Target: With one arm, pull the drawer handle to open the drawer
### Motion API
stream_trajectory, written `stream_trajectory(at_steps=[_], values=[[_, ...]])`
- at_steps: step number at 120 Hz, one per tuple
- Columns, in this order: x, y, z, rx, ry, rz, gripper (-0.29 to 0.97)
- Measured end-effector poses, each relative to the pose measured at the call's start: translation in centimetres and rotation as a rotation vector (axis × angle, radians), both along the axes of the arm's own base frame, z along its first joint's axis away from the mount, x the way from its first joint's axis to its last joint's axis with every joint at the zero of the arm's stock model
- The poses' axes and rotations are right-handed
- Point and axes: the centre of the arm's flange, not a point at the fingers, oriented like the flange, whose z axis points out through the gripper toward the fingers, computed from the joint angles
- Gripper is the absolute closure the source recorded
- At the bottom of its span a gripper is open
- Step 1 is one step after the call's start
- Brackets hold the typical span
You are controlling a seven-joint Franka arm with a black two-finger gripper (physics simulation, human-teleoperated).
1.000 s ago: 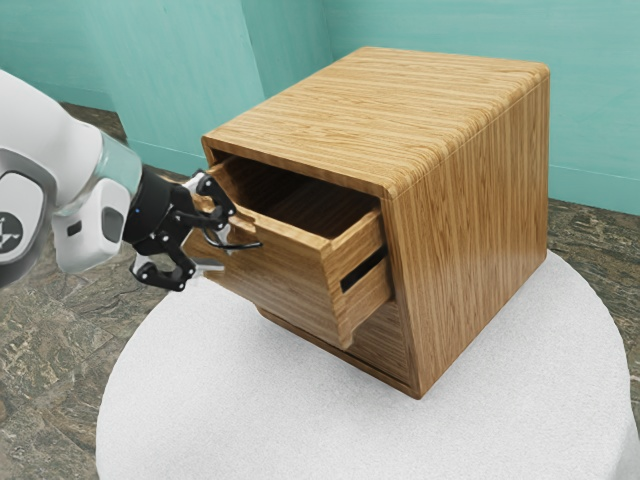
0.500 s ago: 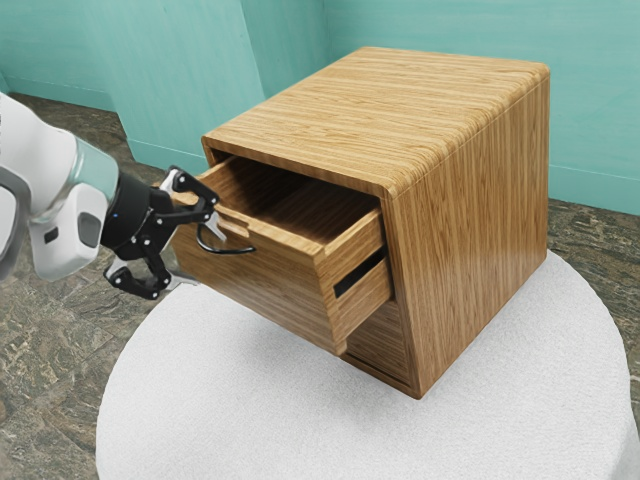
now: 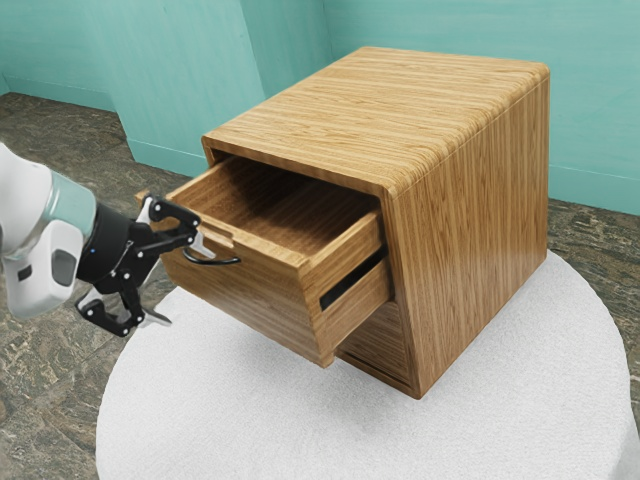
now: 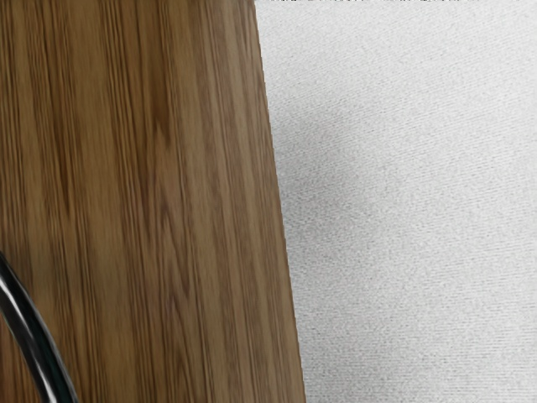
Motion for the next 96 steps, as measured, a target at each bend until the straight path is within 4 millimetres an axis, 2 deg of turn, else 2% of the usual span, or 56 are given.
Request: stream_trajectory(at_steps=[15, 29, 47, 58, 70, 82, 96], values=[[-1.3, -0.3, 0.1, 0.000, -0.010, -0.004, 0.05], [-2.1, -0.4, 0.1, 0.001, -0.014, -0.008, -0.01], [-3.1, -0.6, 0.4, 0.000, -0.020, -0.011, 0.05], [-3.4, -0.7, 0.0, 0.000, -0.009, -0.014, -0.03], [-3.6, -0.7, -0.5, -0.002, 0.005, -0.015, 0.00], [-4.4, -0.7, 0.1, -0.002, -0.006, -0.017, 0.10], [-4.8, -0.6, 0.3, -0.005, -0.003, -0.017, 0.11]])
